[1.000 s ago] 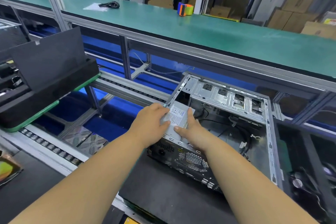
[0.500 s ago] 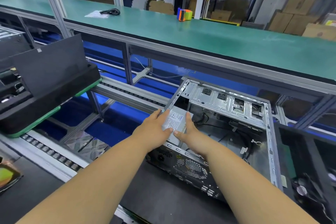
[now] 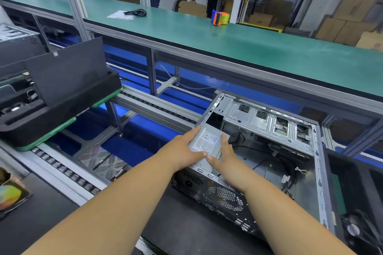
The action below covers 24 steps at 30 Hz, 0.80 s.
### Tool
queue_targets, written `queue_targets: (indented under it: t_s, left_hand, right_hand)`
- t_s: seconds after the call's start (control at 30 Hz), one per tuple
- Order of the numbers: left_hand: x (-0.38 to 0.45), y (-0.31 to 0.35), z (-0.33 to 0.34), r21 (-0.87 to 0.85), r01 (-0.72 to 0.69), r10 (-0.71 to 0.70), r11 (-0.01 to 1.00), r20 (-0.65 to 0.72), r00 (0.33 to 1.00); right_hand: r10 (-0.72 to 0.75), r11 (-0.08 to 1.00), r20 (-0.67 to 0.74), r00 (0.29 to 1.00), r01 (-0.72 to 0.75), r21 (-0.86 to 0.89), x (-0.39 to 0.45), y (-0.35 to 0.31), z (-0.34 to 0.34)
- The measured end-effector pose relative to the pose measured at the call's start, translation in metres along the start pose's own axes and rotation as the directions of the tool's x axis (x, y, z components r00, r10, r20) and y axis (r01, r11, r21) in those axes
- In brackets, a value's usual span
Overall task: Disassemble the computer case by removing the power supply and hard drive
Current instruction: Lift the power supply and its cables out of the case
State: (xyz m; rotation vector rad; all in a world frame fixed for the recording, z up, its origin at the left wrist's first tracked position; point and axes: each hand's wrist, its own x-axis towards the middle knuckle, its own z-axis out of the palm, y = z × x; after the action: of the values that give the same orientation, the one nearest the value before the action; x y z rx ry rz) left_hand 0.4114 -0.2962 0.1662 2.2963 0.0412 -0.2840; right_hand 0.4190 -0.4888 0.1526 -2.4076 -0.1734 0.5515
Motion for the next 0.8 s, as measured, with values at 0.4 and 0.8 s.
queue_targets:
  t_s: [0.4,0.8]
  left_hand:
    - [-0.001,-0.002,-0.001,-0.048,-0.015,0.013,0.999,-0.056,0.998]
    - [0.004,-0.008,0.002,0.012,-0.044,0.045,0.999,-0.022,0.999]
  right_hand:
    - [0.213,0.972,-0.300,0.930,-0.232,-0.028,0.044,-0.067,0.005]
    - [0.026,0.997,-0.299,0.954,-0.002,0.081,0.048,-0.047,0.001]
